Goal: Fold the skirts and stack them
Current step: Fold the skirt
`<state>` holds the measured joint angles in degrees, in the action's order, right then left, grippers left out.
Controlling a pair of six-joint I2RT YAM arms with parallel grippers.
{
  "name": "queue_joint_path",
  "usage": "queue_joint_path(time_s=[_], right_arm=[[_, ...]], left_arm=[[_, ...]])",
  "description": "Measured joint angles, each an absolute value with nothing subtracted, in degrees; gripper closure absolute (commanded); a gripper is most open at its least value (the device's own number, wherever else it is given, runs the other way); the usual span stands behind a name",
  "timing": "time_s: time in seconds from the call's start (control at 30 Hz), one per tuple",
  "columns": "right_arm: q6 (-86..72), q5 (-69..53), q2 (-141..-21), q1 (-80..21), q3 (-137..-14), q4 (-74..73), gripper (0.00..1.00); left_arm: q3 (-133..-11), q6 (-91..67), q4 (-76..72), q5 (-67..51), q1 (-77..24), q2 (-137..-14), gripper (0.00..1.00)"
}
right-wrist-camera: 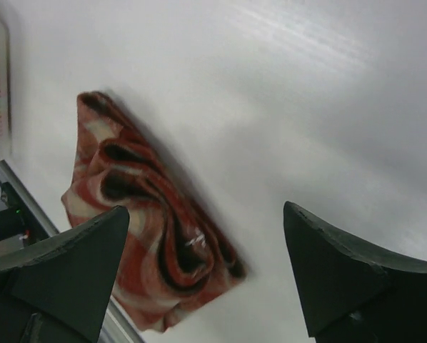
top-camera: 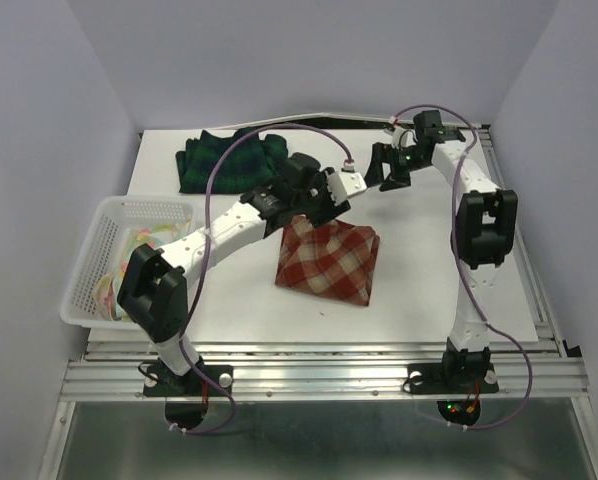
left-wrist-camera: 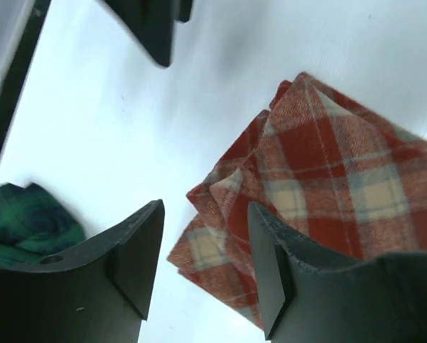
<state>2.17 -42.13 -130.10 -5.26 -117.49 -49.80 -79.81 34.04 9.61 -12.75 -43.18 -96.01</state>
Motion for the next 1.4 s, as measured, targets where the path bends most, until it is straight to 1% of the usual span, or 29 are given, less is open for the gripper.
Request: queue_joint_path(time_s=[0.13, 0.27, 0.37, 0.6, 0.7, 0.87, 0.9, 0.93, 0.97, 1.0, 1.1, 1.13, 1.2, 1.4], right_arm=[[2.09, -43.46, -118.19, -5.08, -105.60, -48.62, 0.20], [2.55, -46.28, -108.05, -6.44, -98.28, -47.40, 0.25], [3.27, -48.38, -104.20, -6.96, -94.78, -46.59, 0.28], [4.80, -49.95, -103.79, -7.18, -87.15, -46.00, 0.29], [5.02, -49.93, -104.90, -7.57, -85.45, -45.25, 0.30], [5.67, -49.71, -107.79, -7.99, -84.51, -43.75, 0.30], [5.89, -49.56, -108.40, -7.99, -84.31, -43.64, 0.30], [6.11, -49.41, -108.90, -8.01, -84.14, -43.40, 0.30], [6.31, -49.17, -109.32, -8.23, -83.90, -43.07, 0.31], [6.48, -48.88, -109.65, -8.34, -83.57, -42.85, 0.31], [7.18, -47.27, -110.21, -8.36, -82.61, -42.46, 0.32], [7.42, -46.59, -110.30, -8.36, -82.41, -42.39, 0.32], [7.92, -44.88, -110.50, -8.36, -81.95, -41.91, 0.33], [8.69, -41.23, -111.24, -8.36, -81.06, -40.69, 0.34]], left_arm=[[-79.75, 24.12, 9.61, -18.04, -39.55, -95.92, 0.39], [-79.57, 16.14, 8.47, -22.26, -36.49, -98.98, 0.39], [-79.50, 12.67, 7.53, -25.17, -34.85, -102.59, 0.40], [-79.44, 10.20, 5.08, -29.04, -34.24, -107.77, 0.41], [-79.44, 9.65, 3.84, -29.91, -34.24, -109.03, 0.46], [-79.44, 9.28, 2.24, -30.11, -34.24, -111.26, 0.51], [-79.44, 9.13, 2.20, -29.85, -34.24, -111.72, 0.53], [-79.44, 8.97, 1.98, -29.52, -34.17, -112.29, 0.58], [-79.44, 8.78, 1.78, -29.23, -34.02, -112.62, 0.60], [-79.44, 8.51, 1.61, -28.58, -33.91, -112.90, 0.67], [-79.44, 8.01, 0.91, -27.51, -33.43, -113.03, 0.78], [-79.44, 7.68, 0.58, -27.14, -33.15, -113.03, 0.88], [-79.44, 7.09, -0.19, -26.55, -32.53, -113.03, 1.00], [-79.42, 5.15, -1.28, -27.31, -30.35, -113.01, 1.00]])
